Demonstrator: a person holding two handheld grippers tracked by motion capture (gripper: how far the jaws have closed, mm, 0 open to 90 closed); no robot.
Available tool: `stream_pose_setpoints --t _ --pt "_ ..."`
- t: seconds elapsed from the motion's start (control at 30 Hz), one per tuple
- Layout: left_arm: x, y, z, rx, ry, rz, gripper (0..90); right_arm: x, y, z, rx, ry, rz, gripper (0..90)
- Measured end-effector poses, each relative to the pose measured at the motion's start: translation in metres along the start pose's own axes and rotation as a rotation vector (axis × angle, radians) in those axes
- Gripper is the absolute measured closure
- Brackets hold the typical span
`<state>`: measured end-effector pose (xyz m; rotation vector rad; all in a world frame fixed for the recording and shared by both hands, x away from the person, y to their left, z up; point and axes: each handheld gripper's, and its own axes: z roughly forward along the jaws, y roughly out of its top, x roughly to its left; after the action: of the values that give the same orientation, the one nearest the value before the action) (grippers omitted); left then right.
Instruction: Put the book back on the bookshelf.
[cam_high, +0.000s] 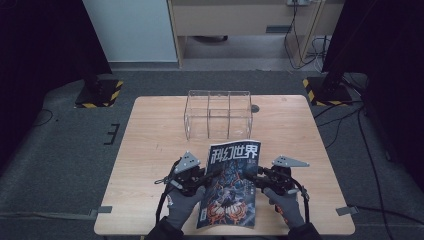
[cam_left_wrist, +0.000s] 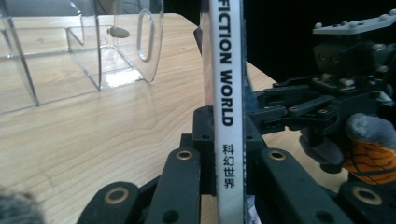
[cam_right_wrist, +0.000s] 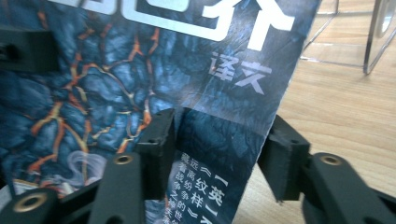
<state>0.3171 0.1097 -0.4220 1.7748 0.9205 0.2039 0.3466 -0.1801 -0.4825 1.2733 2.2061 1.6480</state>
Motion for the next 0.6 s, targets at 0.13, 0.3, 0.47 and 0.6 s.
stream_pose_setpoints --t 0.13,0.3,0.47,0.6 --pt "-0.007 0.008 -0.004 0.001 -0.012 0.027 82.3 -0.001 -0.001 -0.002 -0.021 -0.026 -0.02 44.1" --pt "-0.007 0.018 -0.01 -0.017 0.0 0.033 82.3 -0.006 -0.001 -0.011 -0.075 -0.068 -0.038 35.0" --pt "-0.005 0.028 -0.019 -0.035 0.015 0.041 82.3 -0.018 -0.008 -0.019 -0.067 -0.131 -0.042 28.8" --pt "-0.004 0.039 -0.027 -0.051 0.036 0.05 82.4 -0.025 -0.012 -0.022 -0.054 -0.187 -0.037 25.1"
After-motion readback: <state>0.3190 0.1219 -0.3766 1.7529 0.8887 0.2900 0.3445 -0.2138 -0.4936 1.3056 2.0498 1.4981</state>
